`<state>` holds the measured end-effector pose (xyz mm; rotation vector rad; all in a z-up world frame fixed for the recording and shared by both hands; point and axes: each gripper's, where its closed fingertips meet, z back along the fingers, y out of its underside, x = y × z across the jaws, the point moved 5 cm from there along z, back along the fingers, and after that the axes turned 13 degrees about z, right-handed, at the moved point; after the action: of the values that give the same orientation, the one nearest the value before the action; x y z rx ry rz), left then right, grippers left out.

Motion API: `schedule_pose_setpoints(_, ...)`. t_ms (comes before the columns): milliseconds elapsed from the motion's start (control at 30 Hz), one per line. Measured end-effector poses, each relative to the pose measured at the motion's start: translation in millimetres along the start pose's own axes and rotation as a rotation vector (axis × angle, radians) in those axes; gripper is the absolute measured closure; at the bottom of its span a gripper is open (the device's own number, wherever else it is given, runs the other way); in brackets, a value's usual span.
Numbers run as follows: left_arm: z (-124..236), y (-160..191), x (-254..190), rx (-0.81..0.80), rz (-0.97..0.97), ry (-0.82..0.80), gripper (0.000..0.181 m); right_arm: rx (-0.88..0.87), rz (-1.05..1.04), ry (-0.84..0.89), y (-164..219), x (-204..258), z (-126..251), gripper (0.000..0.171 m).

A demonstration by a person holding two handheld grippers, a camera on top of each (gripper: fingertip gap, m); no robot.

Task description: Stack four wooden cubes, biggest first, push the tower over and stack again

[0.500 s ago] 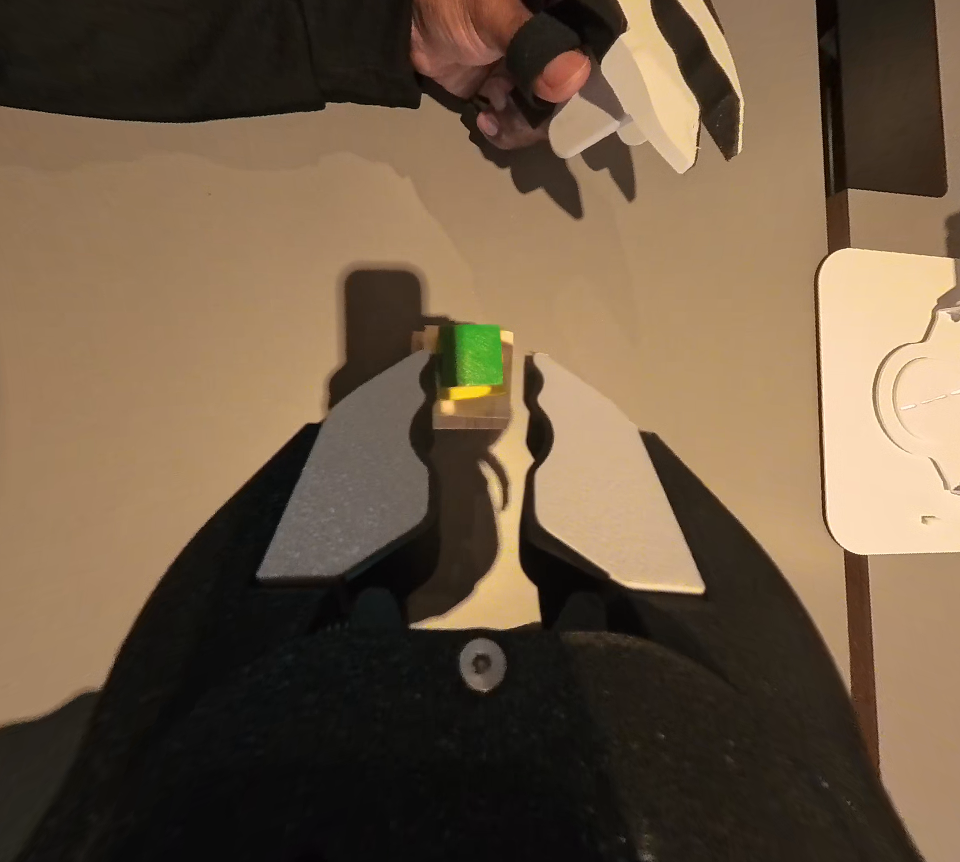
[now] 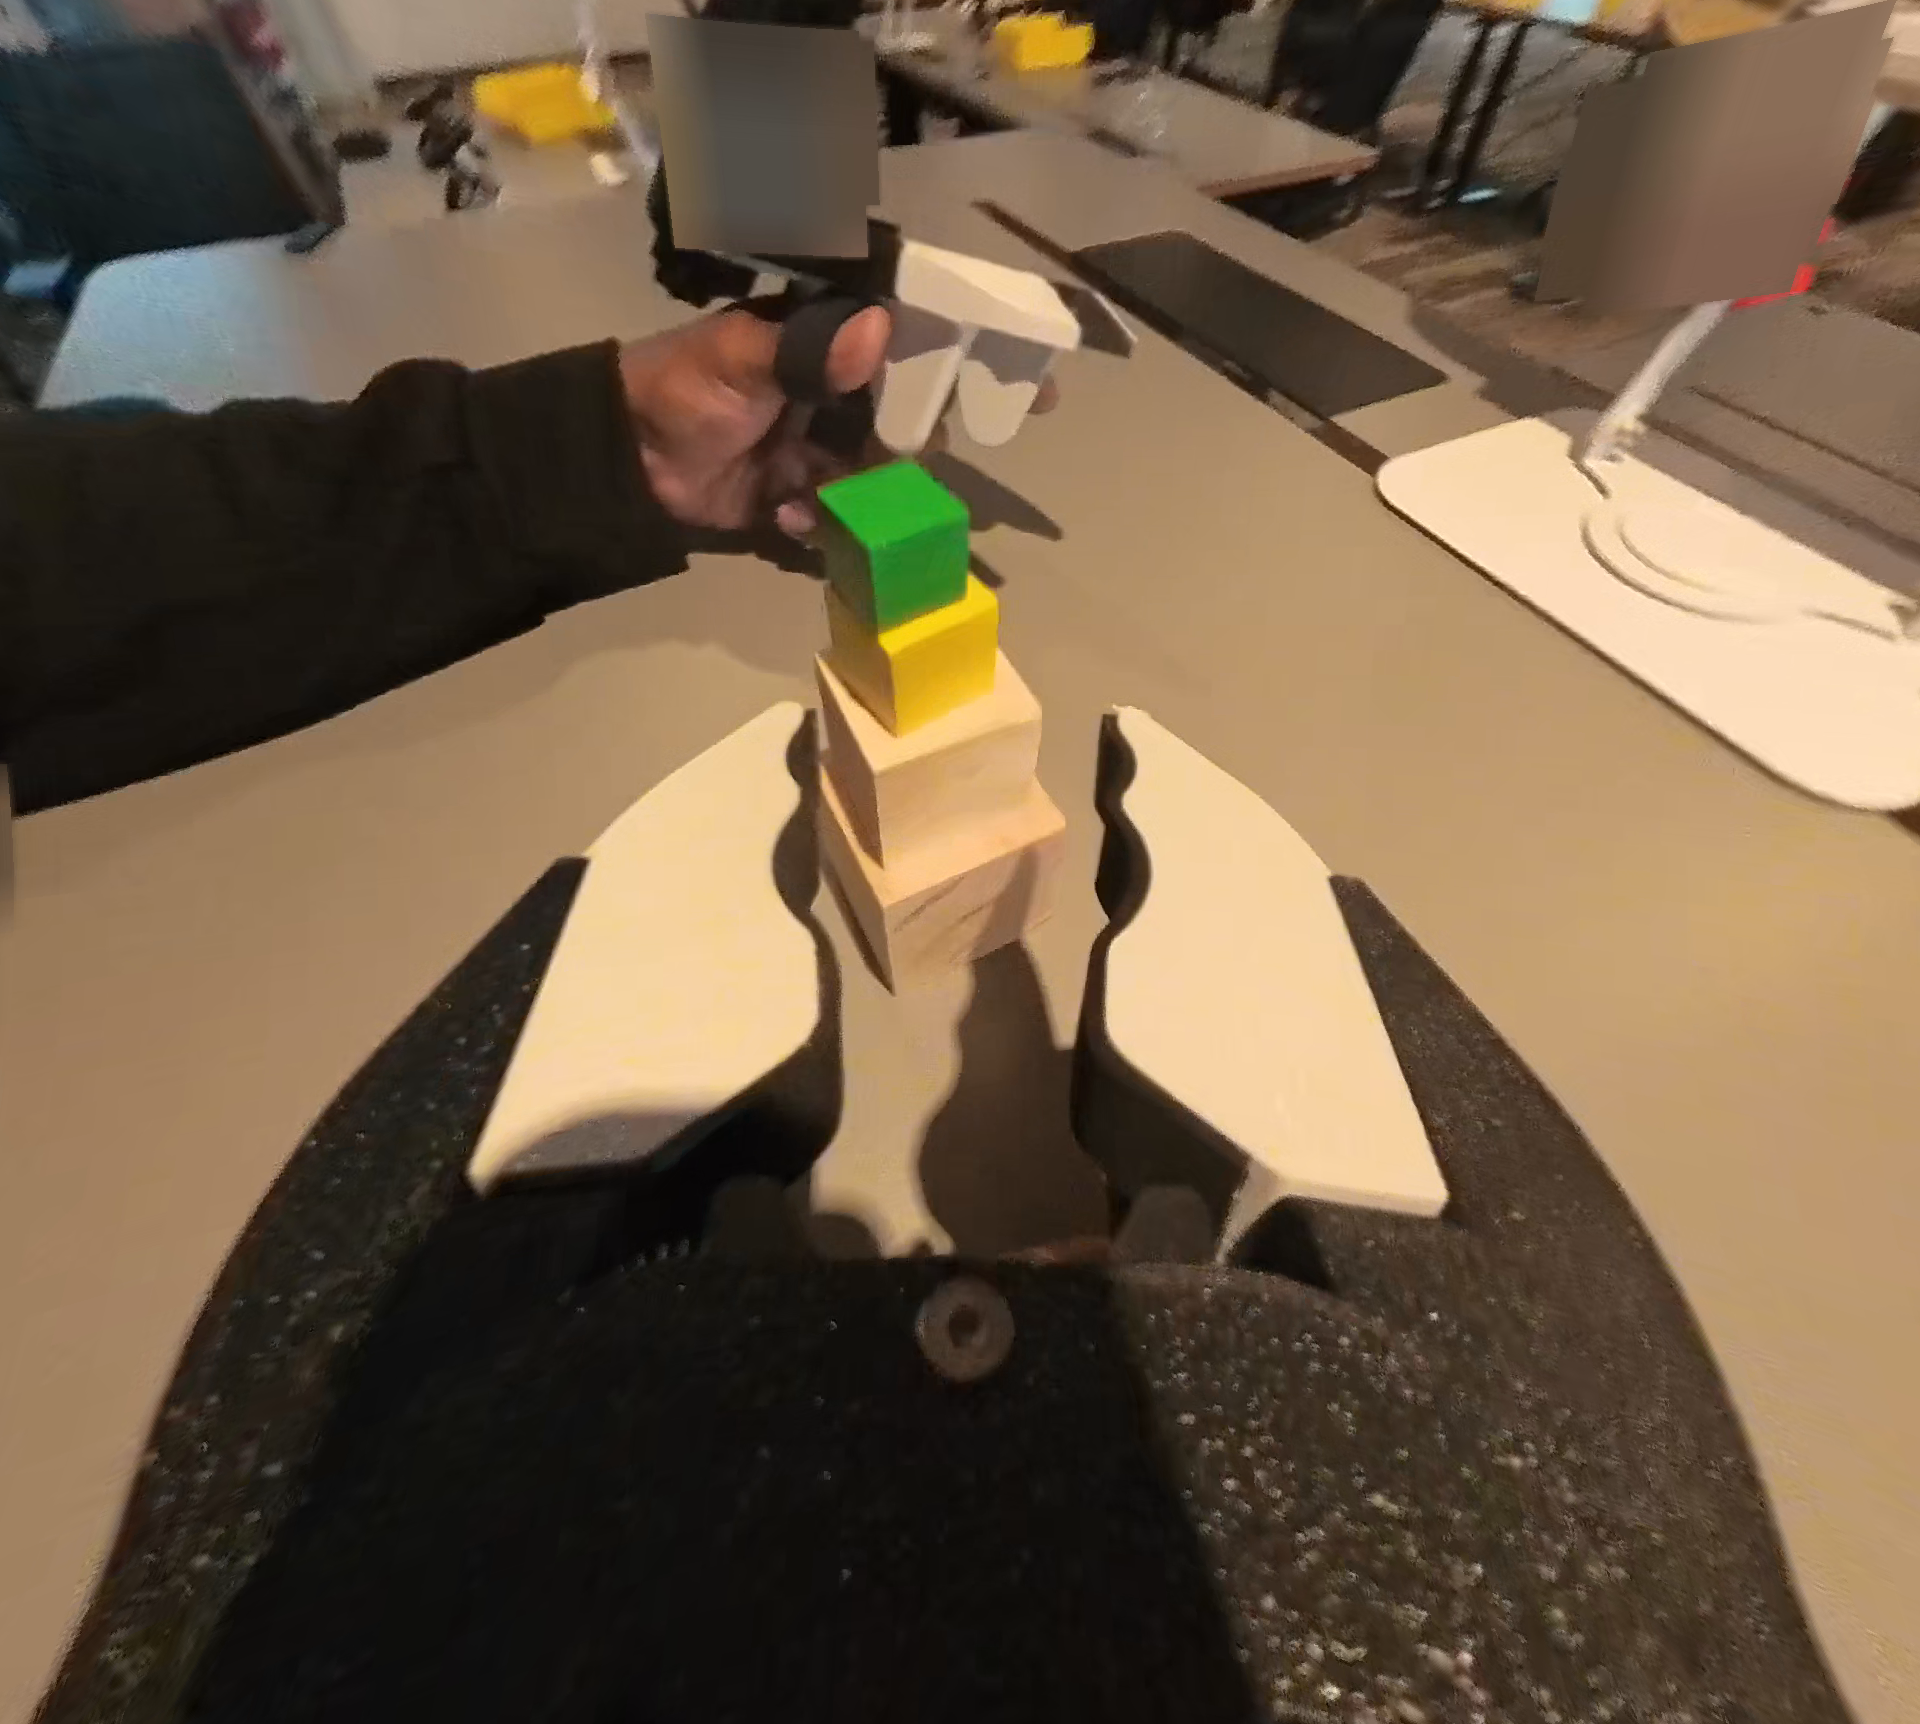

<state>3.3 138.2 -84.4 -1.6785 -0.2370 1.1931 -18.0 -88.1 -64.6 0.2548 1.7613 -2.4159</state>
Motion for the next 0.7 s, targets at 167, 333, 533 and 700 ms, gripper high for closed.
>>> schedule_pose_setpoints(167,1.3,-0.4,-1.6,-0.012,-0.014,-0.001,0.141,-0.042,-0.021,0.195,27.0,17.2,-0.5,0.136)
schedule_pose_setpoints(333,1.8,-0.6,-2.1,-0.018,-0.018,-0.001,0.141,-0.073,-0.015,0.194,18.5,20.0,1.0,0.151)
schedule_pose_setpoints(533,2.7,-0.8,-3.1,-0.025,-0.025,0.001,0.141,-0.022,-0.021,0.115,23.3,25.5,-9.5,0.143)
schedule_pose_setpoints(700,3.0,-1.2,-2.7,-0.026,-0.02,0.002,0.141,0.008,0.004,0.048,25.0,24.0,-9.9,0.143)
